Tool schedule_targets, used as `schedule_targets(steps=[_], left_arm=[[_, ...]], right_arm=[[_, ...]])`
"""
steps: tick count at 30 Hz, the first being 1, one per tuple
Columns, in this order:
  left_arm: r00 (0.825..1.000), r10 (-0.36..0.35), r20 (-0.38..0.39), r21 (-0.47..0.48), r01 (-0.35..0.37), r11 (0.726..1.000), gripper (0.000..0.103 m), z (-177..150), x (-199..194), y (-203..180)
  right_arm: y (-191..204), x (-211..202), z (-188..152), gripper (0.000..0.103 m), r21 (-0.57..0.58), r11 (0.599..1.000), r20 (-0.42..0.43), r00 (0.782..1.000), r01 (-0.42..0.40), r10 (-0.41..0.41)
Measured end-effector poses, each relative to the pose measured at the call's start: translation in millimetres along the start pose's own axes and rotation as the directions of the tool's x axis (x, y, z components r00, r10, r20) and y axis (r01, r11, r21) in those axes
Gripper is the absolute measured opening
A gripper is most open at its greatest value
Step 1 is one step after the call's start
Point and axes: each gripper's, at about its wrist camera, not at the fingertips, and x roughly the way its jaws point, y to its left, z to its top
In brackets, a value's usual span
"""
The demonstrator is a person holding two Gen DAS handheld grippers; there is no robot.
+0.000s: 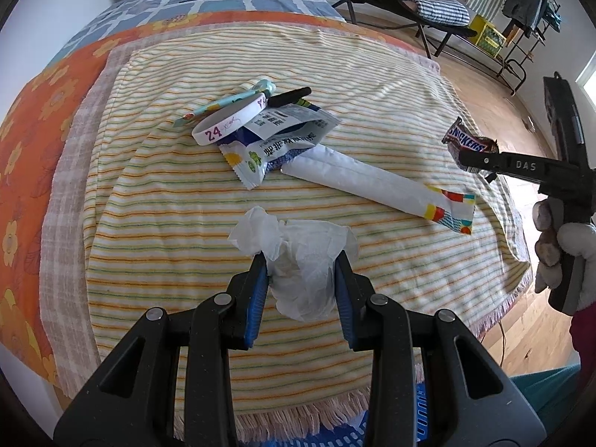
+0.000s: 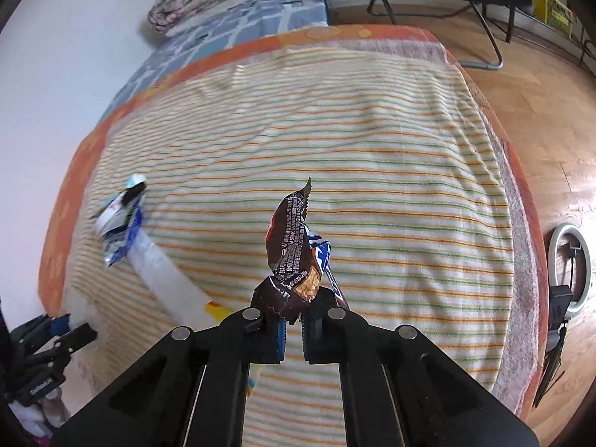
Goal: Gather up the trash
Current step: 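Carry the tissue and chocolate wrapper with both tools over the blue basket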
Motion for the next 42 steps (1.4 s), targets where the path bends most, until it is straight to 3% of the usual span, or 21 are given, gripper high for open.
schedule_targets(steps=[10,25,42], left_arm=[[1.000,-0.013,0.015,0.033,0.013,0.999,0.034,-15,-15,-9],[0.998,0.003,0.062,0.130,-0.012,0.991,0.034,-78,-52,-33],[1.000,0.000,-0.013,0.142,0.002,0.990,0.034,-164,-45,-35]], right_arm=[[18,-36,-23,0.004,-0.047,0.997,0.029,0.998,-0.054,0.056],[70,-91,-120,0.004,-0.209,0.976,0.034,0.996,-0.068,0.077],[99,-83,-232,0.004,-0.287,0.953,-0.079,0.994,-0.098,0.078]])
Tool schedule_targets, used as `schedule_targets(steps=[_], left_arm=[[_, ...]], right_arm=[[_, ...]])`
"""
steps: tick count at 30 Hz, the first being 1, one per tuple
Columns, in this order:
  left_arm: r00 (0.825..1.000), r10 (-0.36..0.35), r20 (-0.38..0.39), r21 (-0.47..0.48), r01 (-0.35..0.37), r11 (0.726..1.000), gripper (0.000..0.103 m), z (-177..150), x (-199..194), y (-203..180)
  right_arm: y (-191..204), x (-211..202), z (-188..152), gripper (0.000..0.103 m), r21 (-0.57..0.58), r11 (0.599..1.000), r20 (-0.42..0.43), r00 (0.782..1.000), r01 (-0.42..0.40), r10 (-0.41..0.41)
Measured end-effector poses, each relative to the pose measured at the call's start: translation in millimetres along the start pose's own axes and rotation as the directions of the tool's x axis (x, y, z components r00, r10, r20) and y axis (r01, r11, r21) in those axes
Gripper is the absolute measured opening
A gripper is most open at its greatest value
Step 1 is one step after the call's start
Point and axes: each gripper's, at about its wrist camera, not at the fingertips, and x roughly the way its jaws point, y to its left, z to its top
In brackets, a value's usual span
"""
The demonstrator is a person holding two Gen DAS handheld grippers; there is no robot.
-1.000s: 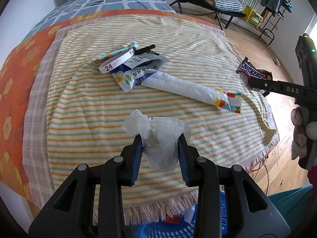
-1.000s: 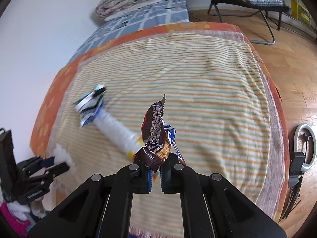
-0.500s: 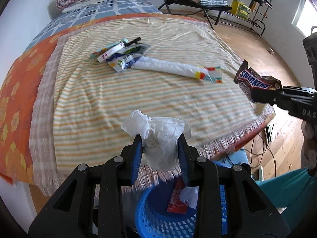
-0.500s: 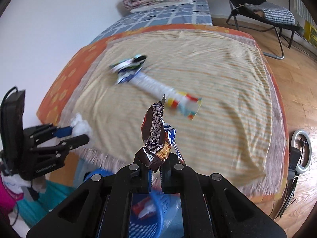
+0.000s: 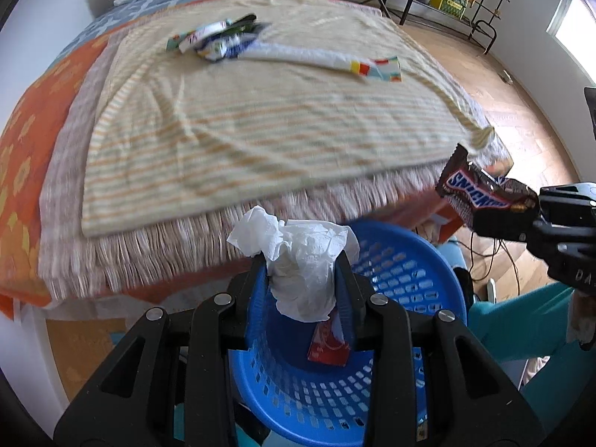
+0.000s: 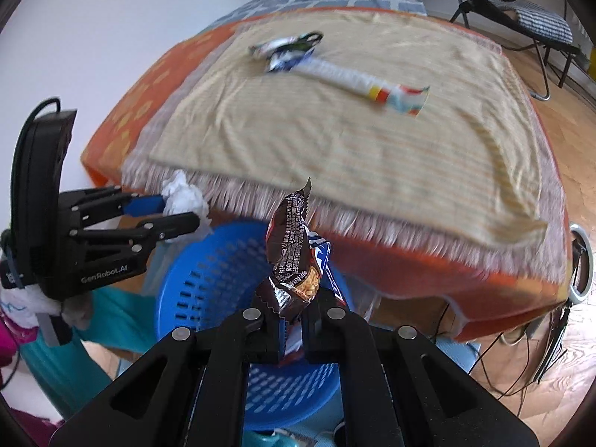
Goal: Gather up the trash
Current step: 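Carry the tissue and chocolate wrapper with both tools over the blue basket, then open both tools to drop the tissue and wrapper into the basket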
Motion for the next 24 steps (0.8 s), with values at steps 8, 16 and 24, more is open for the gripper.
schedule_targets(steps=[8,16,24], left_arm=[[0.999,0.009,-0.040,0.008,-0.008,1.000,0.034,-26,13,-3],[0.996,0.007,-0.094,0.009,-0.006,1.000,0.034,-45,29,-2],[0.994,0.006,-0.114,0.013,-0.005,1.000,0.040,-51,34,-1]], right_arm=[[17,26,-29,0.004,-0.025,1.000,-0.070,0.997,-0.016,0.015],[23,50,-45,0.004,-0.046,0.999,-0.133,0.991,-0.014,0.008],[20,65,-53,0.005,-0.054,0.999,-0.192,0.981,-0.010,-0.001]])
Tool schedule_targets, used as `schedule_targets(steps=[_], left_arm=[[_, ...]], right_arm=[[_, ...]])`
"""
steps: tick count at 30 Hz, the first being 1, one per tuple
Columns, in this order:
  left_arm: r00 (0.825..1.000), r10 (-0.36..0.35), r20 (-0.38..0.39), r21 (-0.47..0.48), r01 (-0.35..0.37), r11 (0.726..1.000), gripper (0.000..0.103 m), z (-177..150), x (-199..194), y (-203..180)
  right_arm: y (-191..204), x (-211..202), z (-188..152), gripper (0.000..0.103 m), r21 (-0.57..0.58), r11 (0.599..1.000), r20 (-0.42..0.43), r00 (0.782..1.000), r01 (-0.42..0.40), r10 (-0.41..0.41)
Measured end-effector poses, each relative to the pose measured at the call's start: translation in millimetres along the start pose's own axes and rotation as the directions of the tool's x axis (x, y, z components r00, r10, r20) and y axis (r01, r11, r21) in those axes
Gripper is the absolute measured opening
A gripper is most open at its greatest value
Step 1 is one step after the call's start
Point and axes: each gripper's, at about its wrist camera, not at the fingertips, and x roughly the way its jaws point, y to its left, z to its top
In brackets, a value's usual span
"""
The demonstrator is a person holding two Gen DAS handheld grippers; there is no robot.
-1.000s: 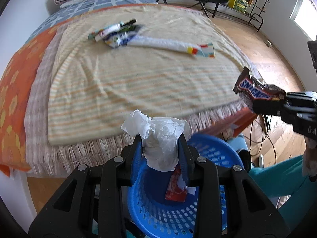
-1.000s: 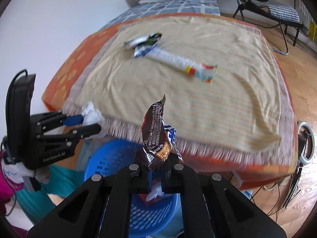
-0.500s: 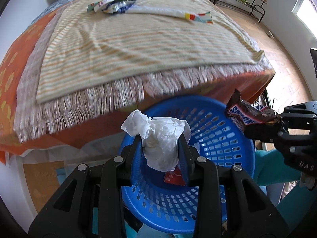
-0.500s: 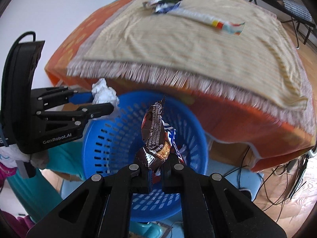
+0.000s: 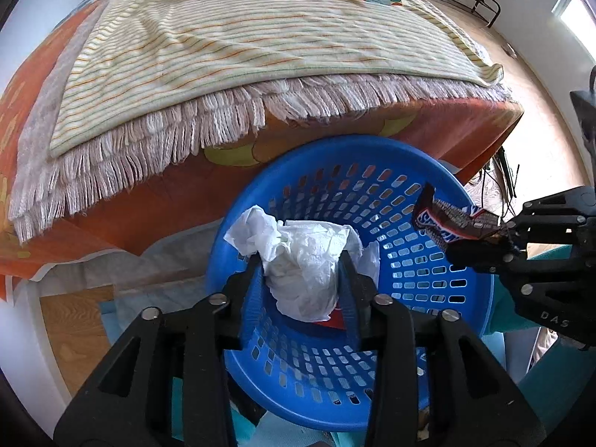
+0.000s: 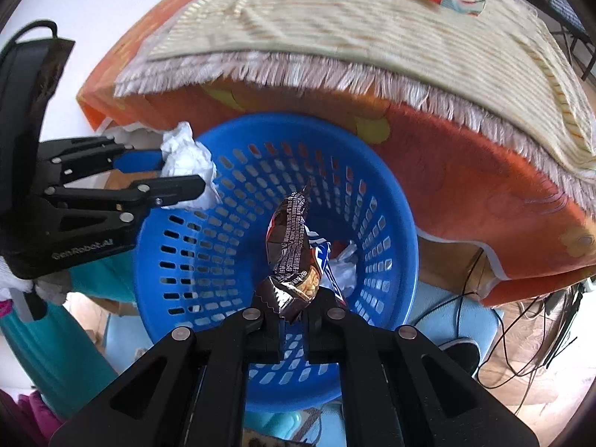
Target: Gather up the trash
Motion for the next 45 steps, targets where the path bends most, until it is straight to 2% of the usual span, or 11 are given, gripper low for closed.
schedule_targets(steps=[1,3,5,6,8,12,15,29,35,40,45], left_arm=[[1.000,0.001,-0.001,0.000,-0.001,1.000,0.040,0,1,0],[1.000,0.001,-0.004,0.000,-0.001,1.000,0.041,1,3,-1],[1.000,-0.002,-0.005,-0.003,0.001,1.000,0.049,1,3,0],[1.000,-0.004,-0.004,-0.006,0.004,1.000,0.051,1,4,1],[1.000,-0.008,-0.003,-0.010,0.008,1.000,0.051,1,3,2],[0.999,-0.035,0.004,-0.027,0.035,0.999,0.051,3,-2,7],[0.998,-0.055,0.009,-0.029,0.055,0.998,0.051,6,-5,8],[0.985,-0.174,0.003,0.024,0.174,0.984,0.051,11,-10,-13],[0.985,-0.168,-0.026,0.052,0.170,0.984,0.051,11,0,-17],[0.985,-0.159,-0.061,0.020,0.161,0.987,0.051,10,12,-7],[0.986,-0.156,-0.054,0.001,0.156,0.988,0.051,10,13,0]], right_arm=[[-1,2,0,0.005,0.002,1.000,-0.012,1.000,0.002,-0.002],[-1,5,0,0.017,0.008,1.000,-0.028,1.000,-0.001,0.002],[-1,5,0,0.047,0.008,1.000,-0.026,1.000,-0.007,0.007],[0,4,0,0.050,0.006,1.000,-0.018,1.000,-0.009,0.009],[1,2,0,0.051,-0.003,1.000,-0.010,1.000,-0.013,0.013],[2,1,0,0.051,0.003,0.997,-0.013,0.997,-0.082,0.082],[8,0,0,0.051,-0.022,0.995,-0.007,0.996,-0.094,0.093],[26,-15,-1,0.051,-0.093,0.978,0.044,0.981,-0.185,0.189],[35,-22,0,0.051,-0.142,0.968,0.070,0.973,-0.208,0.220],[42,-27,-2,0.051,-0.174,0.962,0.080,0.971,-0.209,0.226],[41,-26,-2,0.051,-0.172,0.965,0.079,0.973,-0.200,0.215]])
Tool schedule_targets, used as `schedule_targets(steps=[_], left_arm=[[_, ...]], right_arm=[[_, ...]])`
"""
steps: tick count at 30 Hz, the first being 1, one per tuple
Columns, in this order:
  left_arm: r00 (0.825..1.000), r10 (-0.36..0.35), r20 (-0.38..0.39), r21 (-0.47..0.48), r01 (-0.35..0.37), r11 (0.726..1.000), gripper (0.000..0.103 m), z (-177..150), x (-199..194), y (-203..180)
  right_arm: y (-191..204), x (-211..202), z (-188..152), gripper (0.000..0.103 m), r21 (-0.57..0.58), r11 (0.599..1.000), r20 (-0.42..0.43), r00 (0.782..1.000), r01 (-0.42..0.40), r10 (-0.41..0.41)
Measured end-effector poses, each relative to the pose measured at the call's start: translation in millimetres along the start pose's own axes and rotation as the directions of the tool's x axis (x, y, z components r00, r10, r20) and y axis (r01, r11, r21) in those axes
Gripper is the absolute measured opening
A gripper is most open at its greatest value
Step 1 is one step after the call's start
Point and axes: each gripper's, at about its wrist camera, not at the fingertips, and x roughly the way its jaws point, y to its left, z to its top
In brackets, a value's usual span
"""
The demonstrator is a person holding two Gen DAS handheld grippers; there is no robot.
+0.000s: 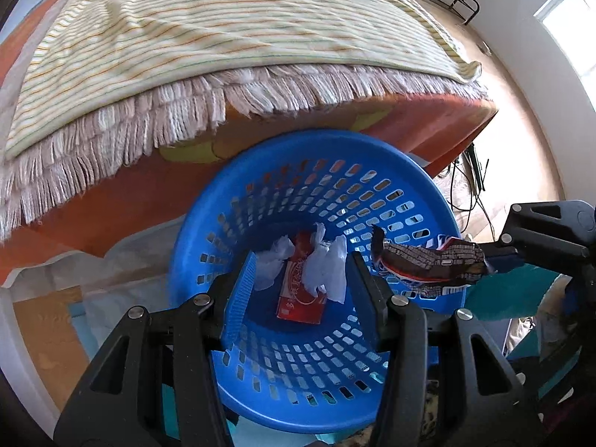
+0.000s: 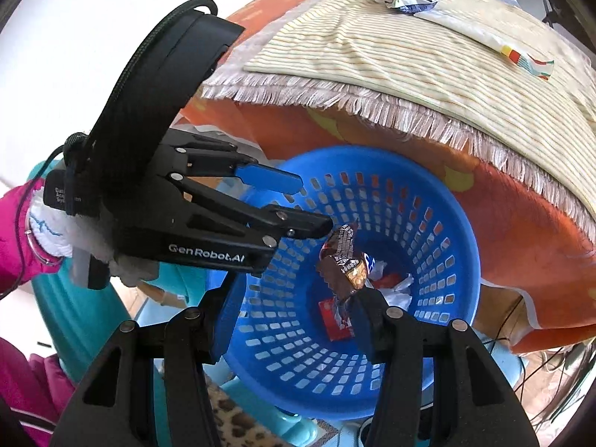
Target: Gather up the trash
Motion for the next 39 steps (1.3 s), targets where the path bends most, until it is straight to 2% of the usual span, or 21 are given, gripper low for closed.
schedule_targets(steps=[3,8,12,14,19,23,33,37,39], left_arm=[[1.000,-0.014,0.006,-0.007,0.014,1.000,0.051,3,-3,3],[0.995,-0.099,-0.006,-0.018,0.099,0.995,0.051,9,-13,5],[0.983,-0.185,-0.012,-0.027,0.184,0.982,0.051,12,-22,2],[0.976,-0.216,-0.014,-0.026,0.216,0.976,0.051,13,-24,-1],[0.959,-0.283,-0.019,-0.010,0.283,0.959,0.052,14,-29,-10],[0.959,-0.283,-0.024,0.027,0.284,0.958,0.053,14,-30,-20],[0.950,-0.311,-0.031,0.022,0.312,0.950,0.053,15,-29,-22],[0.955,-0.295,-0.041,0.024,0.296,0.955,0.053,16,-24,-25],[0.971,-0.232,-0.049,0.034,0.234,0.972,0.053,15,-19,-25]], right_arm=[[1,-2,-1,0.051,-0.009,1.000,-0.001,1.000,0.004,-0.004],[2,1,-2,0.051,-0.030,0.999,-0.019,0.999,0.028,-0.029],[2,4,-4,0.052,-0.026,0.999,-0.027,0.999,0.027,-0.027],[1,5,-4,0.058,-0.021,0.999,-0.021,0.999,0.024,-0.025],[-3,5,-3,0.059,-0.012,1.000,-0.013,1.000,0.022,-0.022],[-3,7,-1,0.062,-0.016,1.000,-0.022,1.000,0.011,-0.011],[-7,18,-2,0.063,-0.007,1.000,-0.047,0.999,0.017,-0.018],[-6,16,-1,0.064,-0.009,1.000,-0.042,0.999,0.013,-0.013],[-5,15,-1,0.063,-0.013,1.000,-0.039,0.999,0.009,-0.010]])
